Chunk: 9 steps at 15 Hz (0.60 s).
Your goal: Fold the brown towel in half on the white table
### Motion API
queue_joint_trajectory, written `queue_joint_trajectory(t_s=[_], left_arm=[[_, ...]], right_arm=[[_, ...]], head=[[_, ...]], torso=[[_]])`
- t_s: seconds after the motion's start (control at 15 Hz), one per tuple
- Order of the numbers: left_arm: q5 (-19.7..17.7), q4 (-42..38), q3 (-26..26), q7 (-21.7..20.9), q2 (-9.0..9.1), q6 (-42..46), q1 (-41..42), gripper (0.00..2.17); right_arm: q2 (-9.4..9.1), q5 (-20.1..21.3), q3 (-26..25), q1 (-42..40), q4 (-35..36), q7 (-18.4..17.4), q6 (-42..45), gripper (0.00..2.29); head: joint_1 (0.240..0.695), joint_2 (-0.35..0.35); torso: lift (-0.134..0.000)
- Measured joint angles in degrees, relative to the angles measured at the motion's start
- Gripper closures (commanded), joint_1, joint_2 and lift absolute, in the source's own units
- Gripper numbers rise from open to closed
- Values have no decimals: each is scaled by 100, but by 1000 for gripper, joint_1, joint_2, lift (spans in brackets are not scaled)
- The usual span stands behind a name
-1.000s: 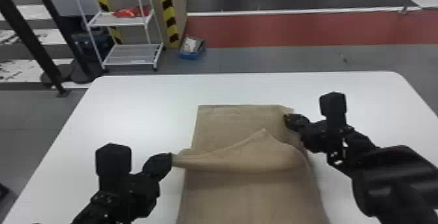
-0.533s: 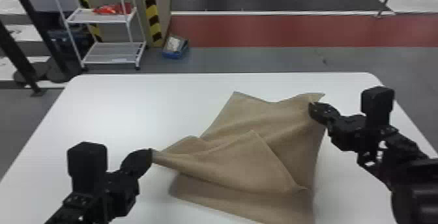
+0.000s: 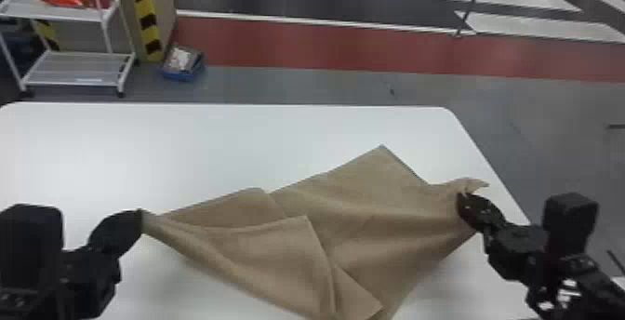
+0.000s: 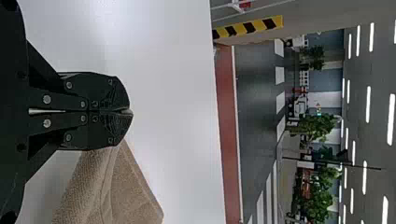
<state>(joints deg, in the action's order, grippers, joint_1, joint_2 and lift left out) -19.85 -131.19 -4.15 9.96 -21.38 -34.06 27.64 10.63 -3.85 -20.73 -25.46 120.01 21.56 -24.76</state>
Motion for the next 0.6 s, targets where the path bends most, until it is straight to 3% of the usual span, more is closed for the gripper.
queue_joint_trajectory(t_s=[0.27, 0.47, 0.6], left_arm=[[66, -7, -49, 6, 25, 10, -25, 1325], [145, 21, -127, 10, 69, 9, -72, 1325], [225, 89, -182, 15, 80, 5, -155, 1325]], right_arm=[[-202, 2, -370, -744, 771, 157, -770, 1420], [-227, -1, -466, -958, 962, 228, -1408, 1413], [-232, -14, -502, -999, 1030, 501, -1818, 1409]], head=[[695, -235], [695, -262], [695, -261]], torso=[[-123], [-123], [-123]])
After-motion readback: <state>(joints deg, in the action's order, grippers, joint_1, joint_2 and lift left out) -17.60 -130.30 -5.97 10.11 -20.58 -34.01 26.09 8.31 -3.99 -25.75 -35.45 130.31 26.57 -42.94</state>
